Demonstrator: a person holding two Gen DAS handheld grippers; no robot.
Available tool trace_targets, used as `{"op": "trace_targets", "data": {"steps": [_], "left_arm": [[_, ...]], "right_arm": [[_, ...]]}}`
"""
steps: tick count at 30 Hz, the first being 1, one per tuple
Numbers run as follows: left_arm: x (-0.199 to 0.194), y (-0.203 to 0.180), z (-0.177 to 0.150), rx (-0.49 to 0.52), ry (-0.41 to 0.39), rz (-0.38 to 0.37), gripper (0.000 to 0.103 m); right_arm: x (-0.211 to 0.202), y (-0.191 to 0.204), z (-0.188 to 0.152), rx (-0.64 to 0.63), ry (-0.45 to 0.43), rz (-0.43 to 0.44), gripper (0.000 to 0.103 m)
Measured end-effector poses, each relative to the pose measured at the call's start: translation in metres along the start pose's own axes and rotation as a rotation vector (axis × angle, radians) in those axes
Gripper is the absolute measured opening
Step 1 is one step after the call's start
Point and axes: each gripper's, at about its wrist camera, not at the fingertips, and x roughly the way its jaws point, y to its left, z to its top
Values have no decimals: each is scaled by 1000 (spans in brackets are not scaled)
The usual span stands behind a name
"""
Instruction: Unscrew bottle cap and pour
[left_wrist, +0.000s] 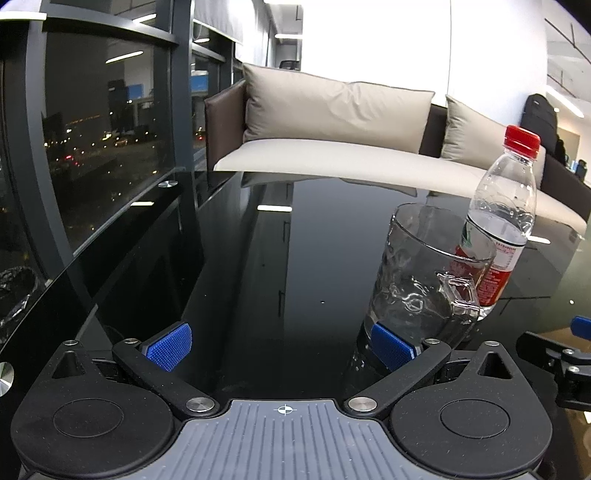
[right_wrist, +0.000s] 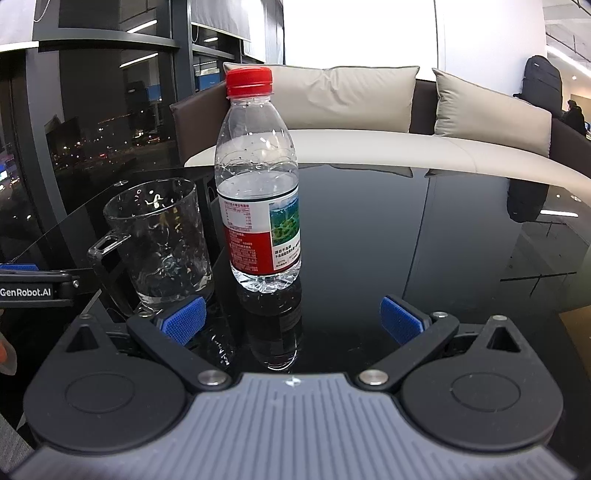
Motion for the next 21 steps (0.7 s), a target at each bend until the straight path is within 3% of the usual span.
{"op": "trace_targets", "data": {"steps": [21], "left_arm": [[0, -1, -3, 14, -4, 4, 102]], "right_arm": [[0, 1, 0, -18, 7, -11, 103]]}}
